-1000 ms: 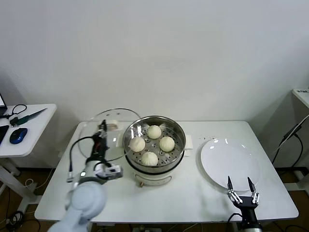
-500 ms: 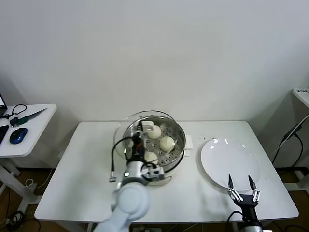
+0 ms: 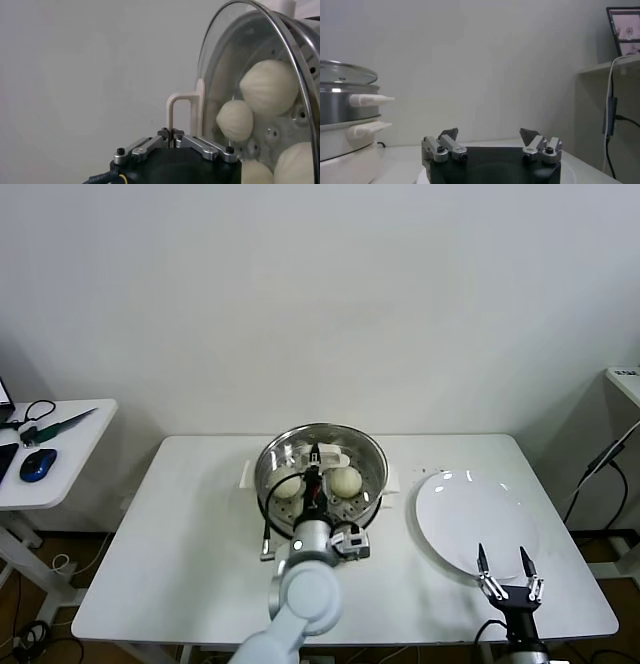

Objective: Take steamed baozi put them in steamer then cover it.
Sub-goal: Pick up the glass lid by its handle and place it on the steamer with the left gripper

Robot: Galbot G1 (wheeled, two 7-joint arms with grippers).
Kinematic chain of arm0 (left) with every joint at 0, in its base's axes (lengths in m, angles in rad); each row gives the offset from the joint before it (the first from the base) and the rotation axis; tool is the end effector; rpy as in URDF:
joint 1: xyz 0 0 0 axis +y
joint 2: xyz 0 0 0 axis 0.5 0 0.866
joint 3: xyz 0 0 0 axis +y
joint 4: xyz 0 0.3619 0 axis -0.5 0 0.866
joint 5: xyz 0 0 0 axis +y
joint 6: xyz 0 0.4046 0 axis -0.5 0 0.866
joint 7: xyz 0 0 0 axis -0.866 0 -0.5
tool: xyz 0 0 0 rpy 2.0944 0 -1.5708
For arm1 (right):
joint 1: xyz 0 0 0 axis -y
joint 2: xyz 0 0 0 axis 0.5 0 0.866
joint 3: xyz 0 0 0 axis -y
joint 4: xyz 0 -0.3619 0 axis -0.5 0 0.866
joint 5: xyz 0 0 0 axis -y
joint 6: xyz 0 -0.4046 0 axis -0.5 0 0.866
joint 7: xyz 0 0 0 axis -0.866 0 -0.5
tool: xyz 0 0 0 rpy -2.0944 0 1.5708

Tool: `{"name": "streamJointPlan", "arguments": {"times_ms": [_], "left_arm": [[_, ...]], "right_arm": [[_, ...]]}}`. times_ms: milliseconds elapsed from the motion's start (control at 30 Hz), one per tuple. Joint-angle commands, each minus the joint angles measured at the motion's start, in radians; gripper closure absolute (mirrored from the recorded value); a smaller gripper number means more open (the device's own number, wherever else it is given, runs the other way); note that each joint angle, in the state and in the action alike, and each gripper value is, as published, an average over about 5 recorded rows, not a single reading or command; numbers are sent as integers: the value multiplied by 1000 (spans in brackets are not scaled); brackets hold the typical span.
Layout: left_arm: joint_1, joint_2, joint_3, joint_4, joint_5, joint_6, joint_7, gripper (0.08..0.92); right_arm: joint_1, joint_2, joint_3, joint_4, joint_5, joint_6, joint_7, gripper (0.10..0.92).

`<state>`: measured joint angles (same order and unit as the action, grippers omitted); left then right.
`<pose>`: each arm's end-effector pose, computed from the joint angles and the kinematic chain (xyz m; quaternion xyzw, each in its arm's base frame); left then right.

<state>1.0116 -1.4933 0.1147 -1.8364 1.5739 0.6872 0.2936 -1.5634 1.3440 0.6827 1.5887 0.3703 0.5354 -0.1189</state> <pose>0.3231 -0.2121 -0.2616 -0.0065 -0.7377 -0.6746 0.0252 0.1839 -0.1422 -0.4852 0.0397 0.9981 0.0219 0.0428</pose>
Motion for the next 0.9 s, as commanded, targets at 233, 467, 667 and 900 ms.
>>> {"name": "streamJointPlan", "arguments": {"times_ms": [233, 467, 667, 900], "left_arm": [[-10, -24, 12, 57, 26, 6, -9, 874], [-15, -15, 0, 64, 25, 1, -44, 874], [-15, -9, -1, 59, 34, -6, -49, 874], [-15, -5, -8, 79, 34, -13, -61, 874]], "right_arm": [[-12, 4, 2, 11, 6, 10, 0, 203], [-18, 6, 2, 10, 7, 13, -1, 203], [-21, 6, 3, 11, 8, 17, -3, 203], [-24, 8, -1, 10, 7, 19, -8, 203]]}}
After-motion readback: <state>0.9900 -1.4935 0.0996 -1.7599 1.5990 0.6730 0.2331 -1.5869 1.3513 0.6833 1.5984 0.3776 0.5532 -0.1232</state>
